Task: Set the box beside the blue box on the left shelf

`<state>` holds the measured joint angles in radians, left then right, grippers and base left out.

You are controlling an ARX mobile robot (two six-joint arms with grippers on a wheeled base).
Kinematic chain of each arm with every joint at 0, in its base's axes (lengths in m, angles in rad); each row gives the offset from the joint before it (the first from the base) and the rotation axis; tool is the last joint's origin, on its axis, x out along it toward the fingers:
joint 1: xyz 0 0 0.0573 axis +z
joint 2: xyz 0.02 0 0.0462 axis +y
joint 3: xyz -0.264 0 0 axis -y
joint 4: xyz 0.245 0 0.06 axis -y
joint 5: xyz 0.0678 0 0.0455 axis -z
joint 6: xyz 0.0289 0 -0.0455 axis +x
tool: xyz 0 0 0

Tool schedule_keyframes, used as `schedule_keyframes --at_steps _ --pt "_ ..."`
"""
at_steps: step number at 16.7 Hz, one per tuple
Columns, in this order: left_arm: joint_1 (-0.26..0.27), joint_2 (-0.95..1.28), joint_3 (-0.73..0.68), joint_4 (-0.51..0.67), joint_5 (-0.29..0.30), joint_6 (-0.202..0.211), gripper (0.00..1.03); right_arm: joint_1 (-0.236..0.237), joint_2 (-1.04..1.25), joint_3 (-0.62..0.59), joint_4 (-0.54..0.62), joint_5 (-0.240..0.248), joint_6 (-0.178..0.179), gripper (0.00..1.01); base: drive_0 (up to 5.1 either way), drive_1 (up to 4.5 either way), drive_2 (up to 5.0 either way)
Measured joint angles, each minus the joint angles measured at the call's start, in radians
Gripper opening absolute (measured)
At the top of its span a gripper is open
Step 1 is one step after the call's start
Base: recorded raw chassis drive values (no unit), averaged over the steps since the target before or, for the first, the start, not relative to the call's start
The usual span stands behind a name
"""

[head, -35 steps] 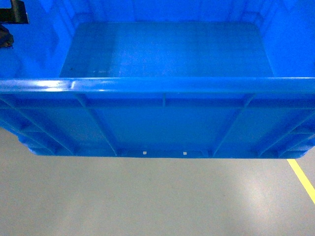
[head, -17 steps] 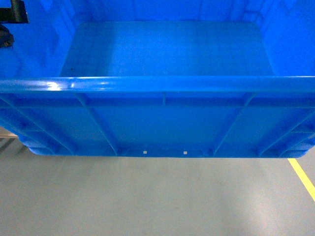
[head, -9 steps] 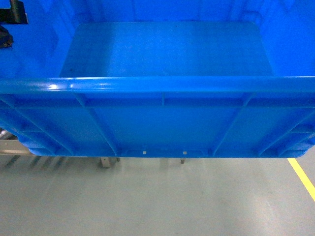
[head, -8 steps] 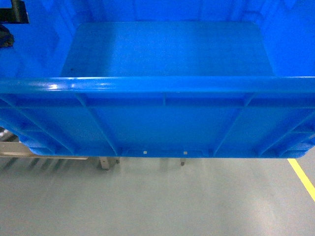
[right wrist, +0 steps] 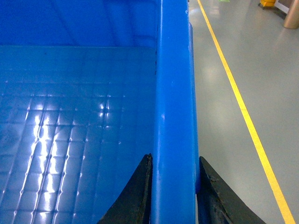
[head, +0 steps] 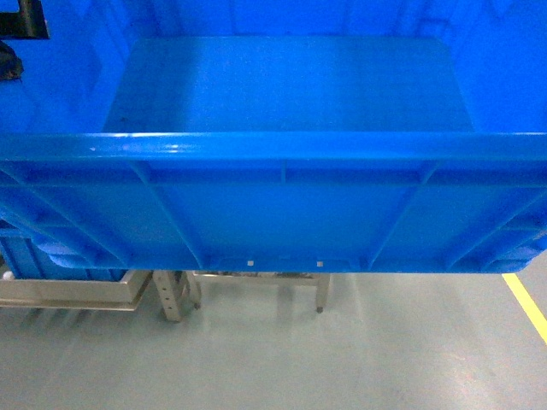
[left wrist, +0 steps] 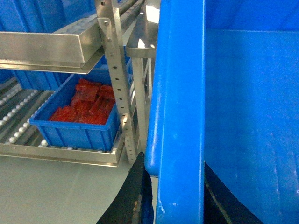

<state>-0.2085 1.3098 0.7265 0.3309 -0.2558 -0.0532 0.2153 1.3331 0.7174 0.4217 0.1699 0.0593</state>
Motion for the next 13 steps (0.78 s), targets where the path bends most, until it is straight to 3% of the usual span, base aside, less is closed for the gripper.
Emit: schedule_keyframes --at_steps 13 --pt "-0.003 0.0 0.0 0.0 -0.002 0.0 0.16 0.0 0.0 0.0 0.0 0.001 0.0 0.21 -4.8 1.61 3.4"
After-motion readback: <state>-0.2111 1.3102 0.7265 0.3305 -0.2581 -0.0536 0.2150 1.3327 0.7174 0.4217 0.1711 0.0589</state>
